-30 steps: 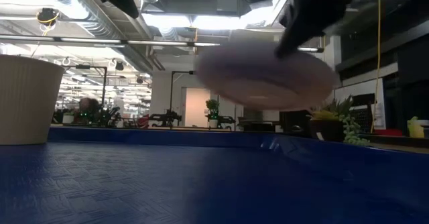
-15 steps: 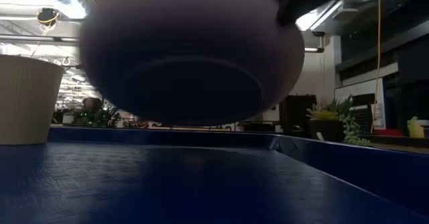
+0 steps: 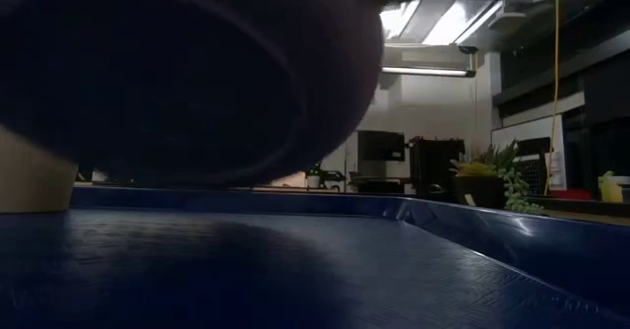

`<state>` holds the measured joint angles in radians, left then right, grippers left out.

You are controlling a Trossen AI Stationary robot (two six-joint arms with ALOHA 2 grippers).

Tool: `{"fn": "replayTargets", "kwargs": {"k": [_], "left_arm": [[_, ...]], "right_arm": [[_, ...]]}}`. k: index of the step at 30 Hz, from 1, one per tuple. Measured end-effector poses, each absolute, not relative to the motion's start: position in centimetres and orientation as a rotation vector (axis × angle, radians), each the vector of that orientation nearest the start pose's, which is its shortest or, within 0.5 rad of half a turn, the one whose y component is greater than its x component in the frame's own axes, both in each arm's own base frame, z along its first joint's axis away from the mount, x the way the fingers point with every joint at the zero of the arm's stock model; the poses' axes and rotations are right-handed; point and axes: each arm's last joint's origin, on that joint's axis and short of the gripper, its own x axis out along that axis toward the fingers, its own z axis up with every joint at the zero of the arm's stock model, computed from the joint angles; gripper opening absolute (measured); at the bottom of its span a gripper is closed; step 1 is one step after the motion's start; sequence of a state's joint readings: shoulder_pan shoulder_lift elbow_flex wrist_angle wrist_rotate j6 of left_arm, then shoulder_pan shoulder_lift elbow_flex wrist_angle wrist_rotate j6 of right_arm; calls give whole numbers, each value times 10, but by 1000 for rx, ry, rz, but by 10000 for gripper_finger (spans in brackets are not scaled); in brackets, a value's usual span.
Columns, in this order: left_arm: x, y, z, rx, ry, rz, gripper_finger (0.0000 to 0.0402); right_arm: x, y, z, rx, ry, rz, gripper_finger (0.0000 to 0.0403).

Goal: Pick and place plate/cup/fork/spoon on tray
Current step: Put the purple plate on the blue serving tray

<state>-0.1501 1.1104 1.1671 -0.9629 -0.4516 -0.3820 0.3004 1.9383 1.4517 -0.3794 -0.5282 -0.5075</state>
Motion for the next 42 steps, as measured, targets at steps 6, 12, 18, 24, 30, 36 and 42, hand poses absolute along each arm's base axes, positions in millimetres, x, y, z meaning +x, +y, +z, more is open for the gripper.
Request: {"fn": "replayTargets", "kwargs": {"k": [6, 12, 18, 24, 30, 36, 42], "left_arm": [[201, -18, 340, -86, 797, 439, 34], [201, -18, 340, -86, 797, 439, 34], [201, -18, 340, -86, 797, 439, 34], [202, -18, 340, -87, 794, 439, 34], [202, -18, 340, -88, 791, 438, 34], [202, -18, 340, -89, 790, 438, 34], [202, -18, 340, -88, 790, 438, 34]], "right_arm": [[402, 129, 218, -323, 629, 983, 14], [403, 128, 217, -331, 646, 954, 25], [406, 128, 215, -342, 633, 935, 27], [412, 130, 211, -354, 585, 930, 29], [413, 130, 212, -335, 586, 901, 29], [413, 132, 212, -337, 596, 864, 32], [412, 137, 212, -363, 601, 833, 63]]}}
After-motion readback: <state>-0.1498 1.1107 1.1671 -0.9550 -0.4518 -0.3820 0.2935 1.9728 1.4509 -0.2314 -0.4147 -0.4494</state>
